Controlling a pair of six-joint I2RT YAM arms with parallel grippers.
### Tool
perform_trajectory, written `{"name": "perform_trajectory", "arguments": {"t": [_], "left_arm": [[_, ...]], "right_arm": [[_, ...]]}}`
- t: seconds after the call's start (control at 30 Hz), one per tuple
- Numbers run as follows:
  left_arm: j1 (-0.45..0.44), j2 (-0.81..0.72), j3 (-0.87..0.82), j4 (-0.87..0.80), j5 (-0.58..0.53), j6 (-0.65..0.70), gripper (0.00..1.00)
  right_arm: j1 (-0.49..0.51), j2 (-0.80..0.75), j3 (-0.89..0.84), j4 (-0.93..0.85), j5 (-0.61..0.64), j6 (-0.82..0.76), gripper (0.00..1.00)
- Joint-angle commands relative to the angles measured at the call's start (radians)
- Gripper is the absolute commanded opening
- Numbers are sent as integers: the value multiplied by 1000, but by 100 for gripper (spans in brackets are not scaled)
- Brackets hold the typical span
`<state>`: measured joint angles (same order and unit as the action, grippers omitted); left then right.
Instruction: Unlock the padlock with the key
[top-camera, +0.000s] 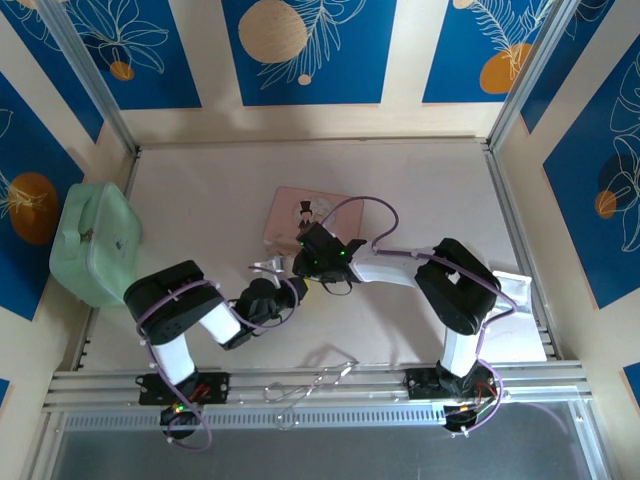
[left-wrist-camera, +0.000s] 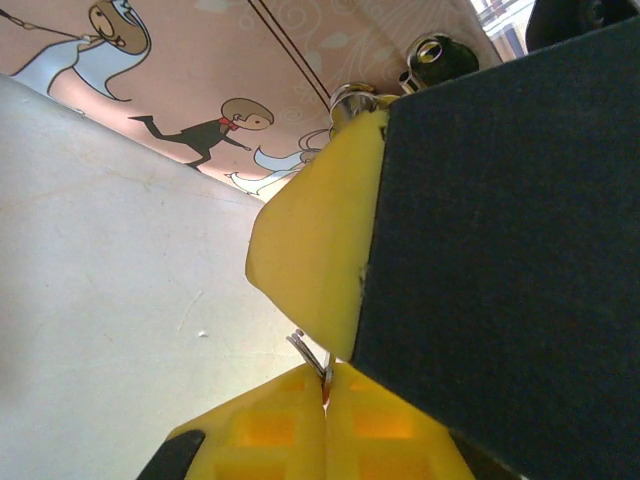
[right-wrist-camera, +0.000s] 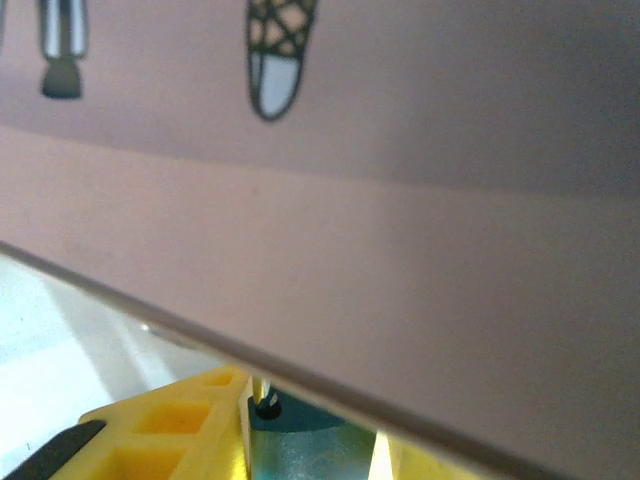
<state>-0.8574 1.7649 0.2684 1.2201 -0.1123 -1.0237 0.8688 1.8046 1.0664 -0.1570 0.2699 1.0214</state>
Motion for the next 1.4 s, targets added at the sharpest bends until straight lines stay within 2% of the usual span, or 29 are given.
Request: {"name": "perform_trajectory", "arguments": {"t": [0.0,0.17,0.43,0.57,1.0,1.17,1.37], "left_arm": [[10,13,-7,58,-12,-15,0],[11,19,-10,70,-12,-19,0],[11,27,-7,74,-7,-19,0],[10,29,-9,79,-7,-21,0],[11,29,-11,84,-6,-20,0],[11,28,-13,87,-7,-21,0],[11,33,-15,98,-4,-20,0]], "right_arm": [[-1,-30,12,-24,8,-24,37],[1,-40,14,-36,34,-21,43],[4,-74,-20,26,44,-14,41],[3,-67,-6,16,37,-12,37],[-13,-27,-18,6,-18,38,43],[-17,-30,-23,15,-18,36,35],[-25,-16,-26,27,-33,36,32]]}}
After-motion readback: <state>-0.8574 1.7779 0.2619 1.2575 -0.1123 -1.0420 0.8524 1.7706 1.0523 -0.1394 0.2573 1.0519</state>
